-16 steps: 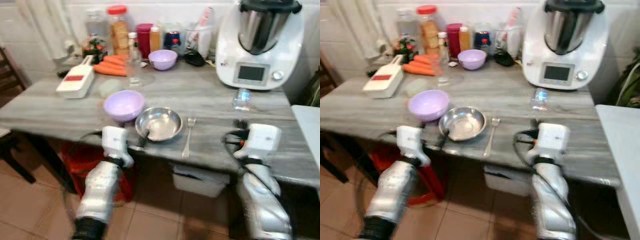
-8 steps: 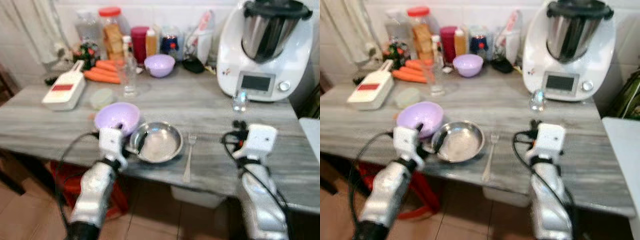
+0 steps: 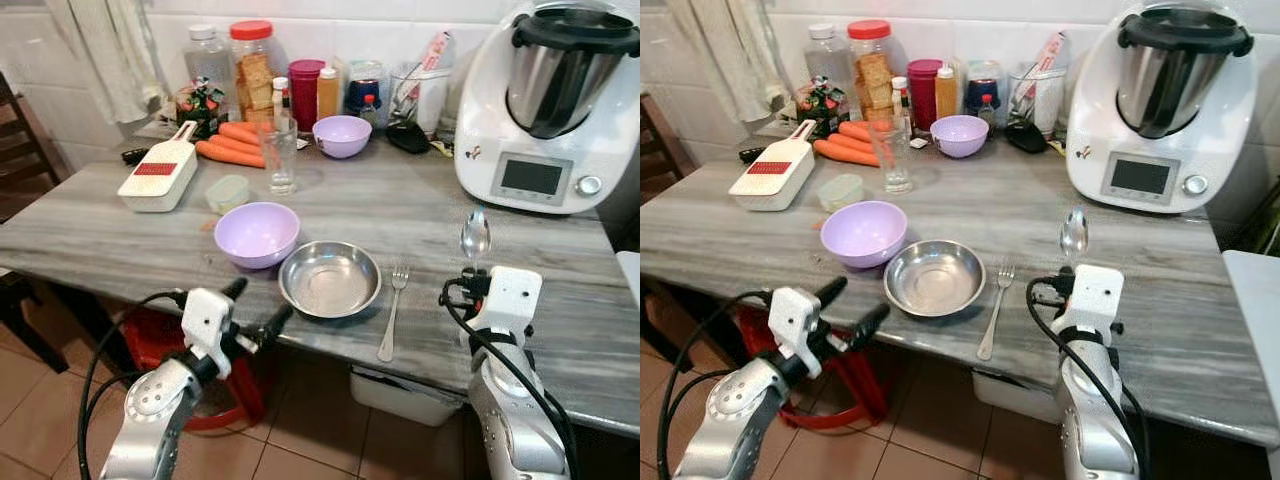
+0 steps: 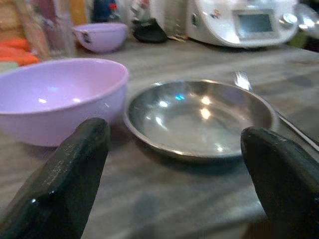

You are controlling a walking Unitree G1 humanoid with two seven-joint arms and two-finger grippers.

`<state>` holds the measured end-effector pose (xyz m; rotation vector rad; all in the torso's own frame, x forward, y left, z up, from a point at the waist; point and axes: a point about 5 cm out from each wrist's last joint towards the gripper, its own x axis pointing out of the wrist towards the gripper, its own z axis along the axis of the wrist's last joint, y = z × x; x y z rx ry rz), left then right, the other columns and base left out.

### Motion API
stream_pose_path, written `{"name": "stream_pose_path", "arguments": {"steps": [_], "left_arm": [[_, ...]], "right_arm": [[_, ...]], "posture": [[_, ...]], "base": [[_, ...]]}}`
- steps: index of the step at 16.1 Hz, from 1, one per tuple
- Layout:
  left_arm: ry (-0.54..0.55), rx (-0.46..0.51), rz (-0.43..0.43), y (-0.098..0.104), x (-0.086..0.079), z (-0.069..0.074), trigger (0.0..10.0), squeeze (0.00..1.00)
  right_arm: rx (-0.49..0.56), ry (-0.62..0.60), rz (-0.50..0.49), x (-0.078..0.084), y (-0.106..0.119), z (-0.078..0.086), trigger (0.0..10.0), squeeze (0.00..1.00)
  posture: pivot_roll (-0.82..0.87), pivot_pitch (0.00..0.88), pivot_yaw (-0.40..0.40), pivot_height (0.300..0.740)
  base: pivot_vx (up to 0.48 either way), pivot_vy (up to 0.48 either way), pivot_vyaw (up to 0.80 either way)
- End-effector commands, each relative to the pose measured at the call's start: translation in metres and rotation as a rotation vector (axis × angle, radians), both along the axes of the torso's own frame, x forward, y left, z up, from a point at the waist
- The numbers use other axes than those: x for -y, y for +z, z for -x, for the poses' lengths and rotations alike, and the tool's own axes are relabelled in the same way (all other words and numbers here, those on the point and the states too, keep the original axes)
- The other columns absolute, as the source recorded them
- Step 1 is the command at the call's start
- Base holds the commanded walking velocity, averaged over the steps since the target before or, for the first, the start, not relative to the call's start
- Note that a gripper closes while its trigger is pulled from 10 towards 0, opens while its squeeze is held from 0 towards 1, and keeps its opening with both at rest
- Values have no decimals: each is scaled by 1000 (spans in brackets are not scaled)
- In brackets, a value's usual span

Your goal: Setting the table

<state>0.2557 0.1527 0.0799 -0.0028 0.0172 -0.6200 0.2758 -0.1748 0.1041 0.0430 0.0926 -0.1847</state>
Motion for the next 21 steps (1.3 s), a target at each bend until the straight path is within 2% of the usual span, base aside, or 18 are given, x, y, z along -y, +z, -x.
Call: {"name": "stream_pose_path", "arguments": {"steps": [1, 3, 8, 16, 21], "left_arm": [[-47, 16, -6, 6, 3, 0, 10000, 0], [-71, 8, -10, 7, 3, 1, 10000, 0], [-261, -47, -7, 2, 12, 13, 10000, 0], [-274, -74, -20, -12, 5, 16, 10000, 0], [-289, -73, -19, -14, 9, 16, 10000, 0]], "right_arm": [[-35, 3, -30, -2, -5, -1, 10000, 0], [-71, 15, -66, -6, -10, -2, 10000, 0], [-141, 53, -163, -19, -15, -8, 10000, 0], [-236, 122, -223, -38, -24, -12, 10000, 0], [-264, 140, -229, -41, -28, -9, 10000, 0]], "posture": [[-55, 0, 33, 740], [-56, 0, 35, 740], [-59, 0, 38, 740], [-56, 0, 35, 740], [-55, 0, 34, 740]], "base": [[0, 0, 0], [0, 0, 0], [0, 0, 0], [0, 0, 0], [0, 0, 0]]}}
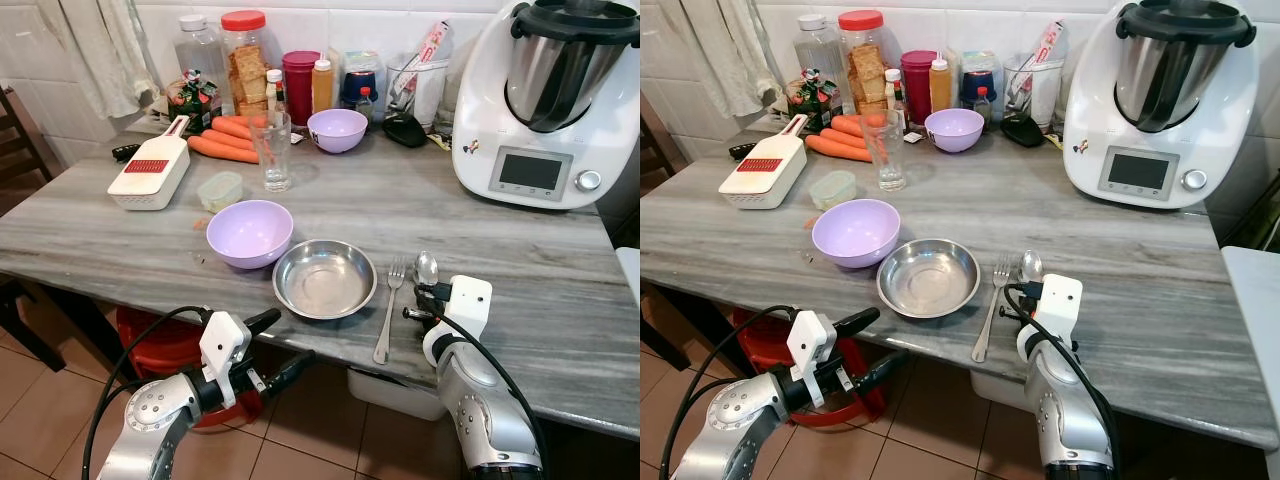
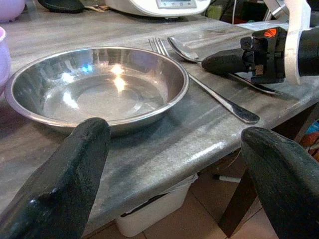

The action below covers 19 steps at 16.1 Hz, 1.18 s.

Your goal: Setting the table

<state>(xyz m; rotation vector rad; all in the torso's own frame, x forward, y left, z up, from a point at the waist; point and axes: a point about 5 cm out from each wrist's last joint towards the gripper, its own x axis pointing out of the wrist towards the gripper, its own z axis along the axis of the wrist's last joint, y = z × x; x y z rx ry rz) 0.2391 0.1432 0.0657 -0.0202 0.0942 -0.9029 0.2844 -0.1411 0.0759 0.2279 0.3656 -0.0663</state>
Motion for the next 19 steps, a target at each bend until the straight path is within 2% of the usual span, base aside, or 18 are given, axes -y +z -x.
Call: {"name": "stream_pose_path", "arguments": {"steps": [1, 5, 6, 7, 15, 18, 19], "left_arm": [[-11, 6, -14, 0, 1, -1, 10000, 0], [-28, 12, -11, 2, 5, -1, 10000, 0], [-33, 14, -8, 3, 5, -2, 10000, 0], [-39, 17, -2, 4, 6, -2, 10000, 0], [-37, 27, 13, 5, 9, -3, 10000, 0], [-30, 34, 29, 8, 9, -4, 10000, 0], [-22, 48, 52, 15, 10, -7, 10000, 0]], "right_arm": [[-16, 28, -21, -7, -1, 1, 10000, 0], [-23, 35, -30, -8, -2, 2, 10000, 0], [-22, 40, -35, -9, -2, 2, 10000, 141], [-20, 44, -40, -9, -2, 2, 10000, 1000], [8, 24, -42, -2, 2, 2, 10000, 1000], [27, 2, -35, 4, 6, 2, 10000, 1000], [71, -15, -15, 11, 15, 1, 10000, 1000]], "posture": [[-57, 0, 37, 740], [-60, 0, 41, 740], [-59, 0, 41, 740], [-59, 0, 41, 740], [-63, 0, 34, 740], [-65, 0, 31, 740], [-66, 0, 29, 740]], "base": [[0, 0, 0], [0, 0, 0], [0, 0, 0], [0, 0, 0], [0, 0, 0], [0, 0, 0], [0, 0, 0]]}}
